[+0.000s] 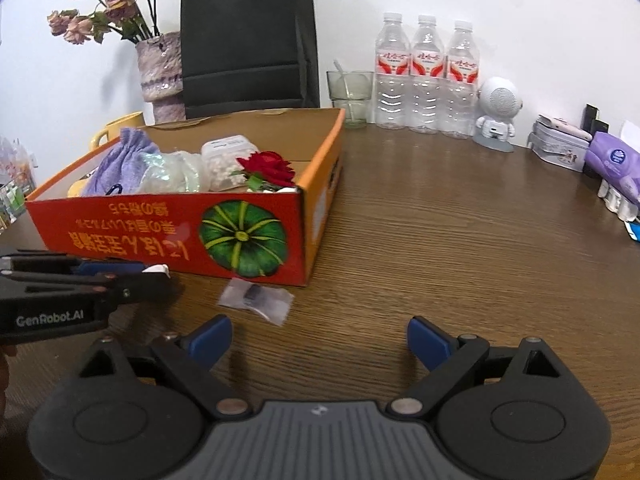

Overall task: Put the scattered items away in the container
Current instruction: 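Grasp the small white item with the left gripper while the right grasps the clear packet, then carry the white item and clear packet into the box and release both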

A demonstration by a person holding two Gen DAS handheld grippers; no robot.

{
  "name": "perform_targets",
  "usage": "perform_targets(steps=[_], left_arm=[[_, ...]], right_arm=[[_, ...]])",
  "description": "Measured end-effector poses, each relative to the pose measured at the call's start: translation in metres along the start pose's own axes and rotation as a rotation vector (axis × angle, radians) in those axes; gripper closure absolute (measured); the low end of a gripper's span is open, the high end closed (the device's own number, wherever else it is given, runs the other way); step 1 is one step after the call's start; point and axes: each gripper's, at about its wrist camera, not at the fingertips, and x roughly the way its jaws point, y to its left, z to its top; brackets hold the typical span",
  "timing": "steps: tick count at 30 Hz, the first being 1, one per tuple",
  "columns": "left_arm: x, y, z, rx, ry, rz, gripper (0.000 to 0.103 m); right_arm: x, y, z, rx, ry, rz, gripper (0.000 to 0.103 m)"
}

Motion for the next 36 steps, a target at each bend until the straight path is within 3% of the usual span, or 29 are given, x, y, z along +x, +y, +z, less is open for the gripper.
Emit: perform_targets(steps=[8,15,19,30,36], left_arm=[[-0.007,0.024,-0.001,-0.03,-0.014,-0.005,0.076],[-0.008,0.037,-0.003,-0.064,-0.01,-0.017,0.076],[-0.007,0.039,-0.005,-0.072,-0.005,-0.027,0.076],[-0.015,0.041,-0.009,-0.077,-0.014,-0.034,0.076],[-0.037,0.042,-0.007,-0.061,-0.056,-0.056,0.076]], right_arm=[[0.011,0.018,0.009,0.018,-0.002,0.005,0.011],[0.023,0.036,0.016,-0.001,0.001,-0.007,0.029],[0.019,0.042,0.015,-0.046,-0.011,0.006,0.072],[0.003,0.044,0.006,-0.02,-0.041,0.023,0.073],[-0.019,0.044,0.012,-0.001,-0.093,0.048,0.073]])
